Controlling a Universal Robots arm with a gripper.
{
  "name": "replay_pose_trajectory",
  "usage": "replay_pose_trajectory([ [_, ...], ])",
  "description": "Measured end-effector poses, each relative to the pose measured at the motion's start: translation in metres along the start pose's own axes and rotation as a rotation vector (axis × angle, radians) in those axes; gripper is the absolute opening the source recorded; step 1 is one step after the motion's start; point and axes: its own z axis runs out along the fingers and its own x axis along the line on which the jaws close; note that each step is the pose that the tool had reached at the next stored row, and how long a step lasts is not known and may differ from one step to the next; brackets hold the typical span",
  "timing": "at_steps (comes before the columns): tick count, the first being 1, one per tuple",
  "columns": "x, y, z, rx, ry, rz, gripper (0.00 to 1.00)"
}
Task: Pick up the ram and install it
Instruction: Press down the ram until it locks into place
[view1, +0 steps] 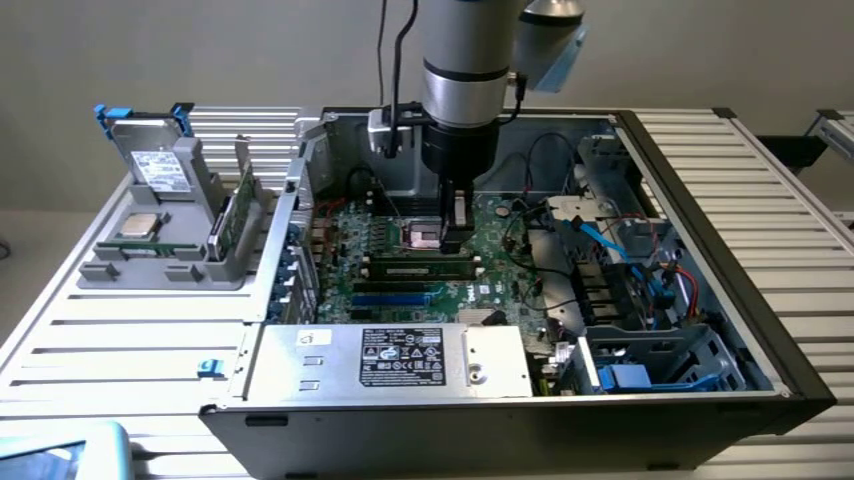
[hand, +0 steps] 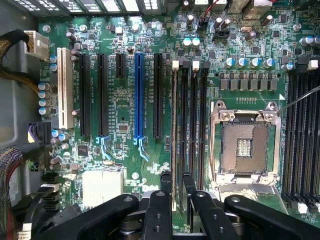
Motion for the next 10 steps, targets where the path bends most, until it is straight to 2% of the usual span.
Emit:
replay_pose_trajectory([
  [4, 0.0, 0.0, 0.0, -0.0001, 0.0, 0.0, 0.23],
  [6, 0.0, 0.0, 0.0, -0.0002, 0.0, 0.0, 0.2],
  [8, 0.0, 0.0, 0.0, -0.0002, 0.0, 0.0, 0.11],
  [10, 0.0, 0.0, 0.0, -0.0002, 0.0, 0.0, 0.11],
])
